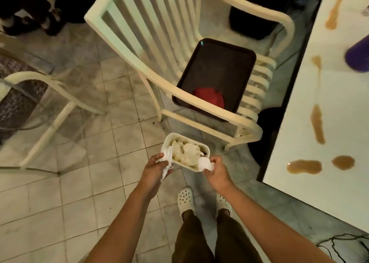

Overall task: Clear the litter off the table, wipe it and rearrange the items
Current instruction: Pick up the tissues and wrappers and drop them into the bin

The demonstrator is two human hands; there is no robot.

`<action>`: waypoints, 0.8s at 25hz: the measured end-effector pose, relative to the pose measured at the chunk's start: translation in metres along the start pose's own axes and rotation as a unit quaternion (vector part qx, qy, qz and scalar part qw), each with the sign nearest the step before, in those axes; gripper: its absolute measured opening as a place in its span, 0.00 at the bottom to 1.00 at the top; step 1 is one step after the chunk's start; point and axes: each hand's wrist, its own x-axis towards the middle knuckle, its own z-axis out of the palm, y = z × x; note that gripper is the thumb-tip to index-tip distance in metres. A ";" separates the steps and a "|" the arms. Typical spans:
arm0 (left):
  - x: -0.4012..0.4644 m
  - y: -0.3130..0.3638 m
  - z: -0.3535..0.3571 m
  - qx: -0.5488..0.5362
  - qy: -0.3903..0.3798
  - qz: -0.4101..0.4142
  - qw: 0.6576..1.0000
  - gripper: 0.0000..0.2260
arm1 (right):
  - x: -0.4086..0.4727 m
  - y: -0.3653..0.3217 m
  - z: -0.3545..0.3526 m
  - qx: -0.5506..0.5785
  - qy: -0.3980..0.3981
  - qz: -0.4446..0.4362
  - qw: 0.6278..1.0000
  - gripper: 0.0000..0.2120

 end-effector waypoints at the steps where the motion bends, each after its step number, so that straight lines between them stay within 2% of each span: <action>1: 0.015 -0.008 0.000 -0.012 0.006 -0.005 1.000 0.10 | 0.017 0.009 0.005 0.006 0.008 0.010 1.000 0.14; 8: 0.118 -0.064 0.018 -0.037 0.024 -0.066 0.997 0.13 | 0.107 0.076 0.041 0.096 0.047 0.095 0.990 0.10; 11: 0.146 -0.082 0.026 -0.049 0.015 -0.081 0.995 0.16 | 0.128 0.095 0.059 0.112 0.064 0.117 0.985 0.12; 14: 0.176 -0.092 0.035 -0.064 0.038 -0.080 0.994 0.12 | 0.155 0.104 0.077 0.122 0.077 0.117 0.983 0.15; 18: 0.221 -0.100 0.038 -0.002 0.074 -0.065 0.995 0.13 | 0.187 0.106 0.093 0.097 0.127 0.129 0.979 0.18; 20: 0.236 -0.109 0.034 0.024 0.029 -0.081 0.996 0.19 | 0.197 0.105 0.097 0.090 0.138 0.137 0.977 0.21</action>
